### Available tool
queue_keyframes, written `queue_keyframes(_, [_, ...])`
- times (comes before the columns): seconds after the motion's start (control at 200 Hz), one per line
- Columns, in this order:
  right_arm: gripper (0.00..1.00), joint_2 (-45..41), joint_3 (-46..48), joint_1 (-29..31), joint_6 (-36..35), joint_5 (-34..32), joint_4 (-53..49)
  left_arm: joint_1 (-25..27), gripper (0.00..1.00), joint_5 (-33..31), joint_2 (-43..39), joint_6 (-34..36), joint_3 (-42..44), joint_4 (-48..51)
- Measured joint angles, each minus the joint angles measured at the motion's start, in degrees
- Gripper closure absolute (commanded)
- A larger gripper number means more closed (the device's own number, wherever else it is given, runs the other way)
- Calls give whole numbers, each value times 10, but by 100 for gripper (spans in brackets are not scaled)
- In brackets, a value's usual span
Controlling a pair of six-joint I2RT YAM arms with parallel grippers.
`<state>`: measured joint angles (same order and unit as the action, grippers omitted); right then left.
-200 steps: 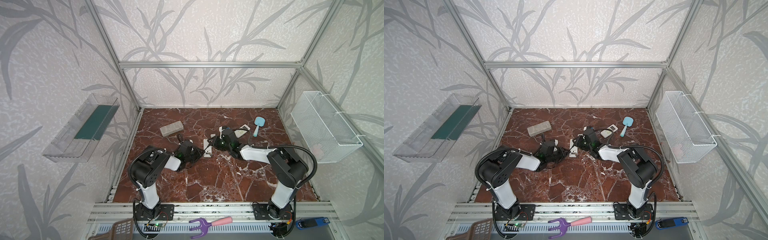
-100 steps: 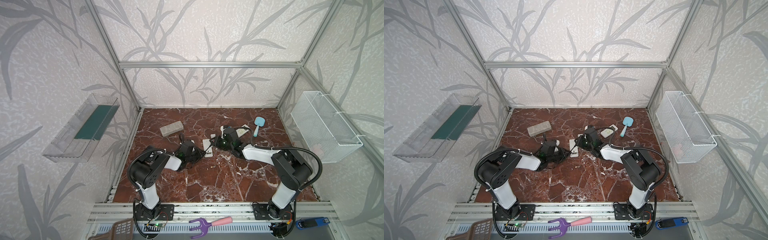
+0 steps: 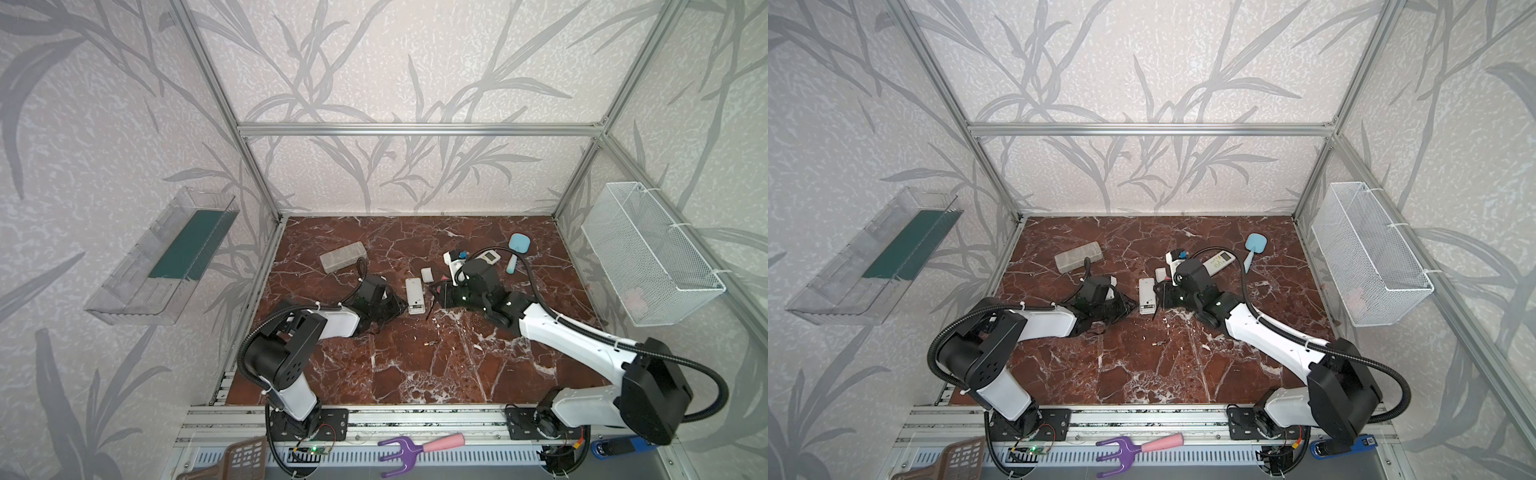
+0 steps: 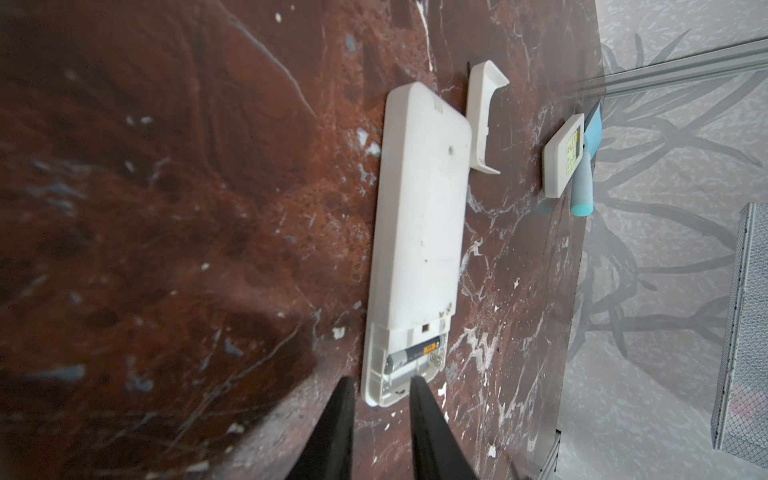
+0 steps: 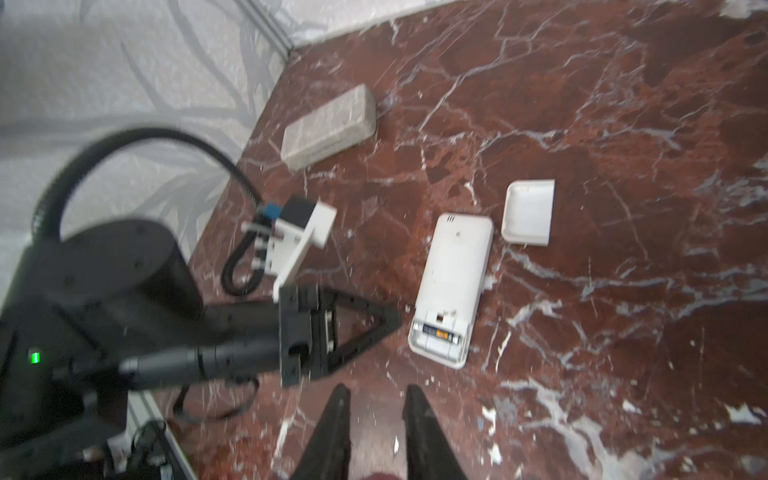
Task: Unload the batteries from the remote control
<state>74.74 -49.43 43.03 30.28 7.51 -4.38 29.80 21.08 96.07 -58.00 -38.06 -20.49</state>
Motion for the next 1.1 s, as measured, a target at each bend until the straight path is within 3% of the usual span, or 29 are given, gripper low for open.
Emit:
queue_keyframes(0.195, [100, -27, 44, 62, -14, -12, -45, -3, 74, 0, 0, 13, -9, 20])
queue_keyframes(0.55, [100, 35, 0, 17, -17, -80, -62, -19, 68, 8, -2, 58, -74, 90])
queue_keyframes(0.775, [100, 92, -42, -30, -21, -82, -42, -41, 67, 18, 61, 111, -200, 155])
queue_keyframes(1.1, [100, 105, -41, -38, -24, -85, -18, -58, 68, 19, 221, 176, -402, 248])
